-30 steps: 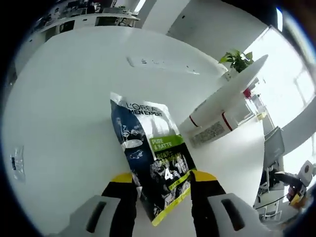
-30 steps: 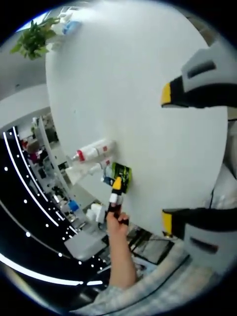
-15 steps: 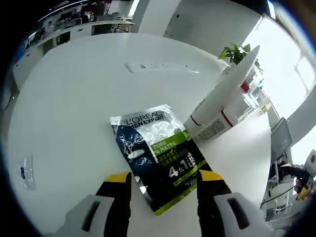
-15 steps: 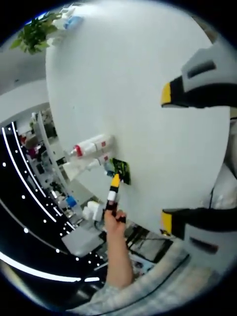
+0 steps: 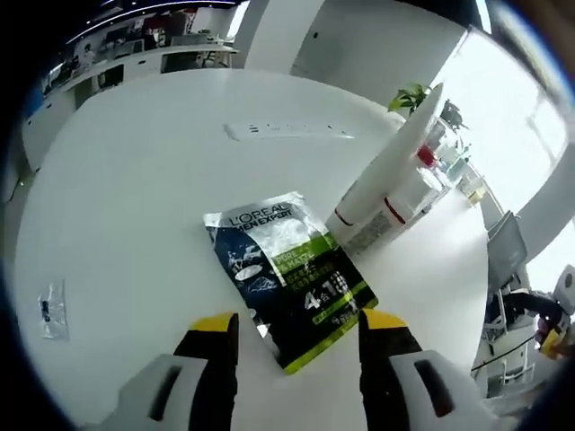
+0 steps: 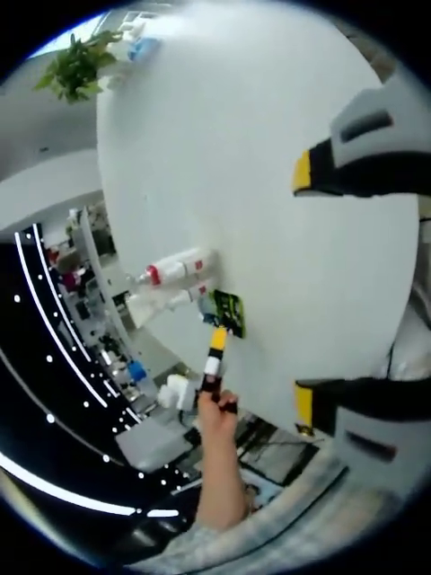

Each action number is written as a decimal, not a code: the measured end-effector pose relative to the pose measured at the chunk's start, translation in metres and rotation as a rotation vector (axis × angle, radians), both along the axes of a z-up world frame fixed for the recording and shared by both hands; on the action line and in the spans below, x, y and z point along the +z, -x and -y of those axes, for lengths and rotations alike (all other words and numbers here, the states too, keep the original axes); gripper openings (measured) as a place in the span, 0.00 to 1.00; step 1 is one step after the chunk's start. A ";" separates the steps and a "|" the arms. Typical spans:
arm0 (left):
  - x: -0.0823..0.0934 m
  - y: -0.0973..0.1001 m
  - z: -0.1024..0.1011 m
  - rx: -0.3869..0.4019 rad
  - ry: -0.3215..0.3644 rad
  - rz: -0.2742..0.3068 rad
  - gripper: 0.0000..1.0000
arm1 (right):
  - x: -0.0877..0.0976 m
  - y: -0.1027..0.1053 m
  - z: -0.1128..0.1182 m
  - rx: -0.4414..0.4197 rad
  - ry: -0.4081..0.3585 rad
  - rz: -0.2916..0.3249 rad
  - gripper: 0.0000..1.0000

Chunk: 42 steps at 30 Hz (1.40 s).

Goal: Arrange the skincare products in the storage area until every visible bottle or jar stands upright without overlapping.

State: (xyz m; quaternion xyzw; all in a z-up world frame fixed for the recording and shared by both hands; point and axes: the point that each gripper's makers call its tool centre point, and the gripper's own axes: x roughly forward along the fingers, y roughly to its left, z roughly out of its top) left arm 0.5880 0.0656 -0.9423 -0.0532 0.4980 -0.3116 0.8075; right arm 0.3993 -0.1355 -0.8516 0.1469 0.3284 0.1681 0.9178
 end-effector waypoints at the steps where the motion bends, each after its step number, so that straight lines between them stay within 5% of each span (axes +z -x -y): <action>1: 0.005 0.003 -0.003 -0.004 0.021 0.012 0.55 | -0.001 -0.001 -0.006 0.003 -0.006 0.001 0.83; 4: 0.017 0.010 -0.013 -0.051 0.050 0.096 0.53 | -0.001 -0.004 -0.021 0.027 -0.010 0.009 0.85; 12: 0.036 0.042 -0.059 -0.030 0.071 0.127 0.56 | 0.002 -0.023 -0.070 0.135 -0.029 0.026 0.86; 15: 0.038 0.059 -0.086 -0.048 0.031 0.161 0.59 | 0.005 -0.033 -0.087 0.170 -0.025 0.042 0.86; 19: 0.057 0.069 -0.109 0.060 0.106 0.185 0.62 | 0.012 -0.045 -0.111 0.203 -0.058 0.060 0.87; 22: 0.061 0.082 -0.132 0.085 0.093 0.198 0.63 | 0.012 -0.049 -0.132 0.242 -0.073 0.064 0.87; 30: 0.044 0.125 -0.194 0.103 -0.049 0.193 0.70 | 0.011 -0.051 -0.171 0.339 -0.079 0.059 0.87; 38: 0.025 0.177 -0.239 0.056 -0.163 0.141 0.73 | 0.013 -0.050 -0.172 0.350 -0.085 0.062 0.86; 42: 0.011 0.207 -0.255 -0.031 -0.208 0.069 0.73 | 0.010 -0.045 -0.166 0.338 -0.090 0.051 0.86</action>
